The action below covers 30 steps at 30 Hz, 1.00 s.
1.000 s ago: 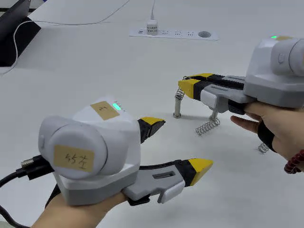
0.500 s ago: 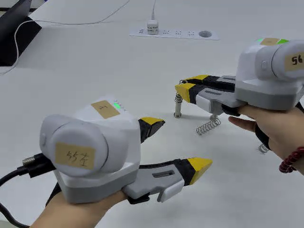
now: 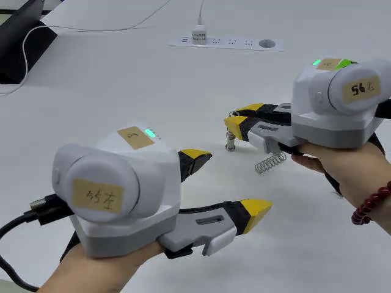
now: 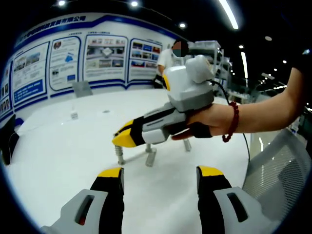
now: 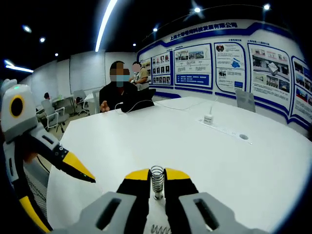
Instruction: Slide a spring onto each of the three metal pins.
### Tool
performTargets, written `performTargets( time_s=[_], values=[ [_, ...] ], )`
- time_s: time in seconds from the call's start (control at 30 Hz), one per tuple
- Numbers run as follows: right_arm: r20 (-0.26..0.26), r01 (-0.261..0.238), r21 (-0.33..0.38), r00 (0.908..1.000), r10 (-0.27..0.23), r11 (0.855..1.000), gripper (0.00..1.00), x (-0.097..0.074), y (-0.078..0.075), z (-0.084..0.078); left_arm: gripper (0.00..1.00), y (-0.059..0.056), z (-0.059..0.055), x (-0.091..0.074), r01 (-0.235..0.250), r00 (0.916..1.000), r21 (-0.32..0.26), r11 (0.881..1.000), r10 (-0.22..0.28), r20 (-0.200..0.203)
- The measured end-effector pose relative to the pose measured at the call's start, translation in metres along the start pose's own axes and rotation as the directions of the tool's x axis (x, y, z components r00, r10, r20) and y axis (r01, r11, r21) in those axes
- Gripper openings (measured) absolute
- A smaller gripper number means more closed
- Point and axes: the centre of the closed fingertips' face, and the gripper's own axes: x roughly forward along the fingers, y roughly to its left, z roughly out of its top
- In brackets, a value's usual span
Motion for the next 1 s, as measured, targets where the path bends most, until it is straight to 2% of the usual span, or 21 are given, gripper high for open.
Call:
performTargets(
  time_s=[0.67, 0.87, 1.0],
  values=[
    [-0.070, 0.018, 0.028, 0.9974, -0.016, 0.999, 0.12, 0.009, 0.000, -0.022, 0.61, -0.001, 0.001, -0.001, 0.000, 1.0000, 0.012, 1.000, 0.000, -0.001],
    [-0.068, 0.018, 0.031, 0.9975, -0.016, 0.999, 0.12, 0.009, 0.001, -0.021, 0.61, -0.002, 0.000, 0.000, 0.000, 1.0000, 0.018, 1.000, 0.000, -0.005],
    [-0.071, 0.030, 0.034, 0.9971, -0.027, 0.999, 0.21, 0.007, 0.001, -0.019, 0.61, -0.002, -0.001, 0.000, 0.001, 0.9999, 0.021, 1.000, -0.001, -0.012]
  ],
)
